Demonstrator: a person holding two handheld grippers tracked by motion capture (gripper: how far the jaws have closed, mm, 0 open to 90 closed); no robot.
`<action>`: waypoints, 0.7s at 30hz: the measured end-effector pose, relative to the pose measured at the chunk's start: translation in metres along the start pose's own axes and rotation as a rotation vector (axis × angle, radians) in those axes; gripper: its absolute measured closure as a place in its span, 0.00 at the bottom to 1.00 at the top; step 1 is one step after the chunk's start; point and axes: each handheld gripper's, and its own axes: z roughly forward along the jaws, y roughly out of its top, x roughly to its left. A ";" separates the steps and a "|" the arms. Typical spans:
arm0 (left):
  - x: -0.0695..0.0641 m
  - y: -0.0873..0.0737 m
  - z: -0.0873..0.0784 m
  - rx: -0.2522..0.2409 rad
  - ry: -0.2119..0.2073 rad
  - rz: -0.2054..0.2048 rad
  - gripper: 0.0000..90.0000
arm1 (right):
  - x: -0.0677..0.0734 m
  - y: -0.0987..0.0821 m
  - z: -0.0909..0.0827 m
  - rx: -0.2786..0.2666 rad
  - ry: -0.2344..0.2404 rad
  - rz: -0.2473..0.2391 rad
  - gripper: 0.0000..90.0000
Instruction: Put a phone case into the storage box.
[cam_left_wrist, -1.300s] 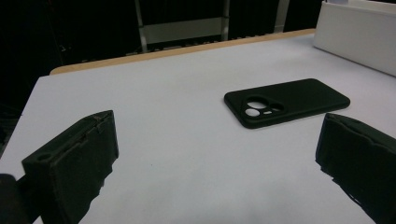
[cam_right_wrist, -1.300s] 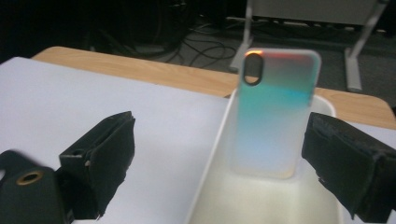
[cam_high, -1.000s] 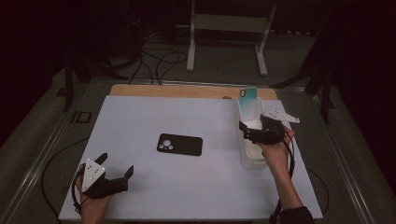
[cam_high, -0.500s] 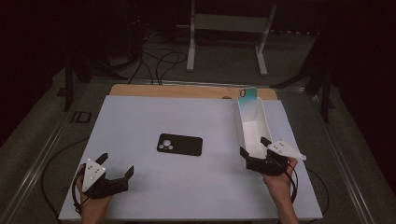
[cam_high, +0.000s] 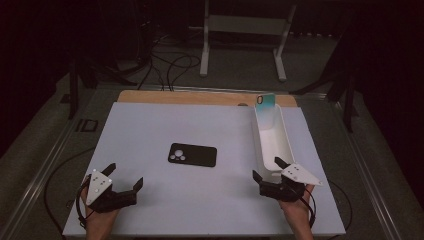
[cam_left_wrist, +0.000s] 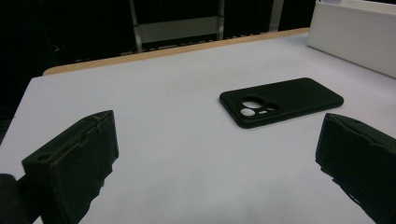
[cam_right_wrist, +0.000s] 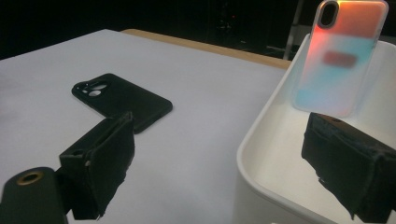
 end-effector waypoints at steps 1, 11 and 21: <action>0.000 0.000 0.000 -0.001 -0.001 -0.004 0.00 | 0.000 0.000 0.000 -0.003 -0.001 0.003 0.11; 0.000 0.000 0.001 0.009 -0.004 0.002 0.00 | 0.000 0.002 0.002 -0.002 0.027 0.018 0.12; 0.000 -0.001 0.001 0.014 0.001 0.000 0.00 | -0.003 0.018 0.001 -0.009 0.063 0.038 0.13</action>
